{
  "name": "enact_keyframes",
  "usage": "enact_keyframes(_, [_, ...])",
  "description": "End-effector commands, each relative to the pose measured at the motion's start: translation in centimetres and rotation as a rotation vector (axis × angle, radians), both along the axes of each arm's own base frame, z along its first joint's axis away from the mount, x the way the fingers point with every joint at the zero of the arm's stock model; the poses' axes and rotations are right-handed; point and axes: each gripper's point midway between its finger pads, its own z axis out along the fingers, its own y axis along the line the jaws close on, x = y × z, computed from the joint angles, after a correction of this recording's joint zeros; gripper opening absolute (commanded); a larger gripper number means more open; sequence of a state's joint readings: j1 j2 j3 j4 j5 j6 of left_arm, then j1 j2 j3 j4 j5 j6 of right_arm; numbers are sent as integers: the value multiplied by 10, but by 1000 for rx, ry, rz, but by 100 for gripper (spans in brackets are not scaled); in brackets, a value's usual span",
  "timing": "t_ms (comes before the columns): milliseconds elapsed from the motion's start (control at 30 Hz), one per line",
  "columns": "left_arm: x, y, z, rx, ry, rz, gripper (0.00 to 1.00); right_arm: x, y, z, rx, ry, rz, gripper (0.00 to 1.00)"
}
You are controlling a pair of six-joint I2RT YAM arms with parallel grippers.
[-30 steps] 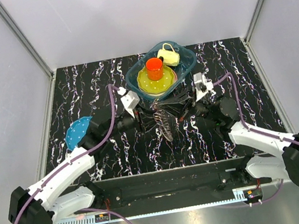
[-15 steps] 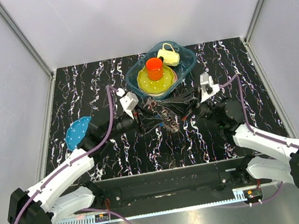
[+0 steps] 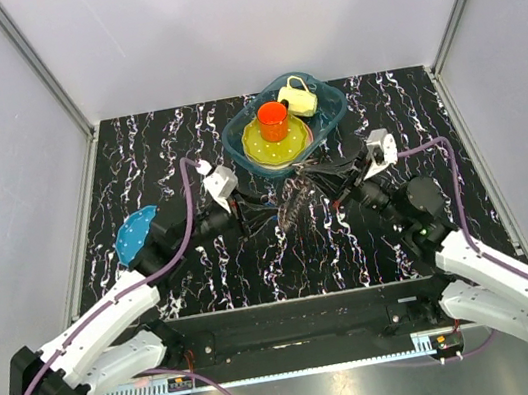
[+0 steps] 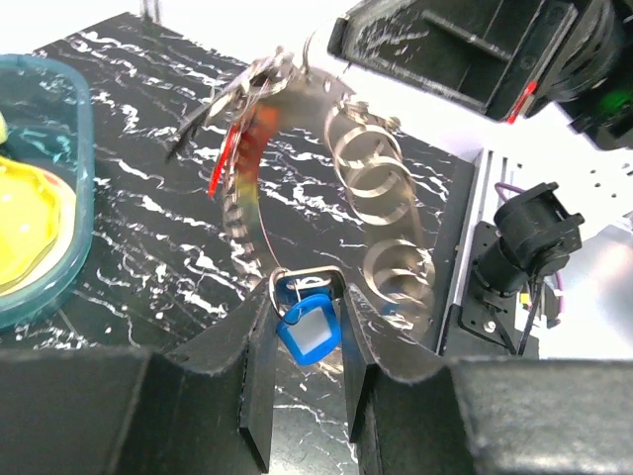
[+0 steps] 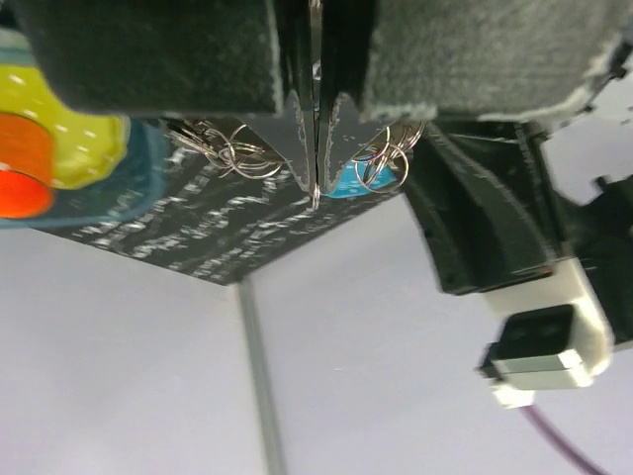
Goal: Remove the keys from the keyring
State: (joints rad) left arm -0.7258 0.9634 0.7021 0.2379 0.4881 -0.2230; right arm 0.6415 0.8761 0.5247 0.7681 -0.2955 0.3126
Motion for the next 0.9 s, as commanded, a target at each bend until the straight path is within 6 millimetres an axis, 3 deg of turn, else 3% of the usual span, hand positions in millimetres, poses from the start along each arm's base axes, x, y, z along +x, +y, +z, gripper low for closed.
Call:
enact_keyframes(0, [9, 16, 2, 12, -37, 107, 0, 17, -34, 25, -33, -11, -223, 0])
enact_keyframes(133, [32, 36, -9, 53, -3, 283, 0, 17, -57, 26, -108, 43, -330, 0])
enact_keyframes(300, [54, 63, -21, 113, 37, 460, 0, 34, -102, 14, -207, 186, -581, 0])
enact_keyframes(367, [63, 76, -26, 128, 59, 528, 0, 36, -128, -5, -258, 323, -709, 0])
enact_keyframes(500, [76, 94, -30, 121, 95, 616, 0, 28, -159, -42, -340, 492, -849, 0])
enact_keyframes(633, [83, 109, -47, 149, 142, 684, 0, 26, -169, -72, -346, 609, -916, 0])
enact_keyframes(867, [88, 108, -65, 159, 212, 701, 0, 36, -184, -126, -344, 772, -1037, 0])
